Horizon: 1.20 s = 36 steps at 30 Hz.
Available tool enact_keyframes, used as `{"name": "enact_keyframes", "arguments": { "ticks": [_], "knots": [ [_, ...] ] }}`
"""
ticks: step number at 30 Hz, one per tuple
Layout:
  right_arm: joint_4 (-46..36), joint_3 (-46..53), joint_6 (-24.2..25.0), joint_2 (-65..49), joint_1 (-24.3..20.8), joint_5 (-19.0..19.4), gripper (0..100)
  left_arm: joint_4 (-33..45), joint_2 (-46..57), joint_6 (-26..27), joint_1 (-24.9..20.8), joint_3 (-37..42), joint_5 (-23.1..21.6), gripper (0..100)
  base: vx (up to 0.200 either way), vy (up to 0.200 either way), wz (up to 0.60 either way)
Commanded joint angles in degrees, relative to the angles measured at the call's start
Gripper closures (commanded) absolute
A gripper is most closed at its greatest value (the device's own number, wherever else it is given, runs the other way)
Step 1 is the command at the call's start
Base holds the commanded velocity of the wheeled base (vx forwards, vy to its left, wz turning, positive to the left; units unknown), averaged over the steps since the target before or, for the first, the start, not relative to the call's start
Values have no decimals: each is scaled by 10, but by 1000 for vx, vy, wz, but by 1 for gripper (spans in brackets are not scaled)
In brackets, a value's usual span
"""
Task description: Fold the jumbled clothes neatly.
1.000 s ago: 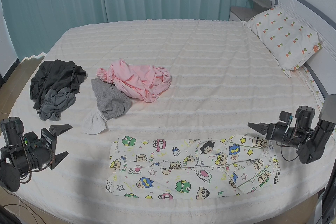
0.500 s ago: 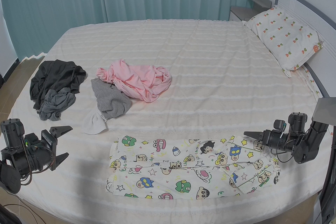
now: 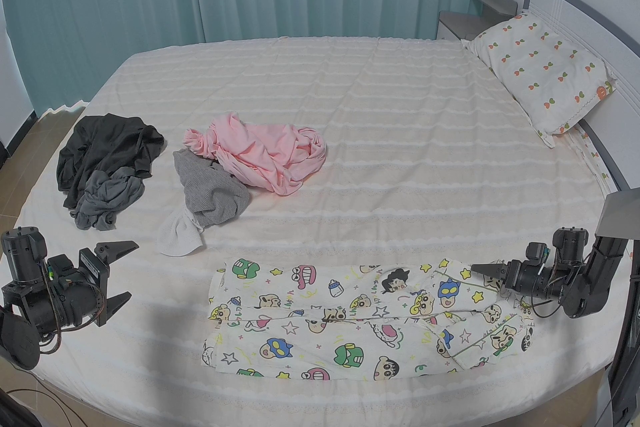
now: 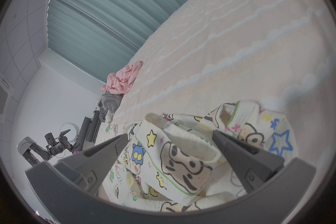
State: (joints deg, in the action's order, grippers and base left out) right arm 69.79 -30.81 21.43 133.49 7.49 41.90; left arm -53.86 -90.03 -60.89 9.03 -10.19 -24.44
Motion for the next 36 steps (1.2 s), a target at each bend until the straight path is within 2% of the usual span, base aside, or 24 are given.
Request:
{"name": "enact_keyframes", "arguments": {
  "ticks": [1, 5, 6, 19, 27, 33, 36],
  "knots": [
    [4, 14, -1, -9, 1, 0, 0, 0, -1, 0, 0, 1, 0, 0, 0, 0, 0],
    [4, 20, -1, -23, 1, 0, 0, 0, 0, 0, 0, 1, 0, 0, 0, 0, 0],
    [4, 21, -1, -24, 1, 0, 100, 0, 0, 0, 0, 1, 0, 0, 0, 0, 0],
    [15, 54, -5, -53, 17, -6, 100, 0, 1, 1, 0, 1, 0, 0, 0, 0, 0],
    [127, 109, -8, -60, 6, -4, 100, 0, 1, 2, 1, 1, 0, 0, 0, 0, 0],
    [121, 90, -8, -60, -23, -4, 100, 0, 1, 2, 1, 2, 0, 0, 0, 0, 0],
    [85, 65, -7, -59, -29, -5, 100, -1, 1, 2, 1, 2, 0, 0, 0, 0, 0]
  ]
}}
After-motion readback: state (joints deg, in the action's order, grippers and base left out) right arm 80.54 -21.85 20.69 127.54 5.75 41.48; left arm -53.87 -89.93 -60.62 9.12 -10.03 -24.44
